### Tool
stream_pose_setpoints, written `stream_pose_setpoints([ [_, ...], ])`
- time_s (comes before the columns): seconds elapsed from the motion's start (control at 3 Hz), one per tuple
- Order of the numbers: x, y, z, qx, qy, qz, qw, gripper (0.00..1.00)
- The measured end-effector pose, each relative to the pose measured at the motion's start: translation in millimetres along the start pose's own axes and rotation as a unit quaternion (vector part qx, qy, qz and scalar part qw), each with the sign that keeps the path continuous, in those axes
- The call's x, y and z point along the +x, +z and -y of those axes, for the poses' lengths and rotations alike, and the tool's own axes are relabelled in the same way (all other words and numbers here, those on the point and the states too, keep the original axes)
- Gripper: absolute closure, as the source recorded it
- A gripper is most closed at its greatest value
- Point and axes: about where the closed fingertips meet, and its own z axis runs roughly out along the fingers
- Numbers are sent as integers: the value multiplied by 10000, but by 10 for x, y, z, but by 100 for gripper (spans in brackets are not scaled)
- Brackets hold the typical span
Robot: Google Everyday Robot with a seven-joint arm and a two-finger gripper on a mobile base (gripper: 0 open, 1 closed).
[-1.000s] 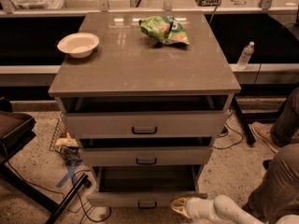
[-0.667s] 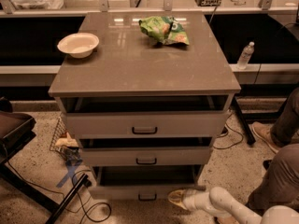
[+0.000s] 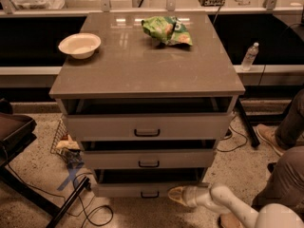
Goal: Close bottom drawer
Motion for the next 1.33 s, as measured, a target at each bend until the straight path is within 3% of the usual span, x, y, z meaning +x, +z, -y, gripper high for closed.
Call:
stream_pose_setpoints([
  [0.33, -112, 117, 221, 6, -201, 182, 9996, 100],
  [0.67, -131, 178, 235, -5, -229, 228, 9995, 100],
  [1.0, -190, 372, 493, 73, -436, 336, 9985, 100],
  [1.33, -192, 373, 485, 72, -435, 337, 9985, 100],
])
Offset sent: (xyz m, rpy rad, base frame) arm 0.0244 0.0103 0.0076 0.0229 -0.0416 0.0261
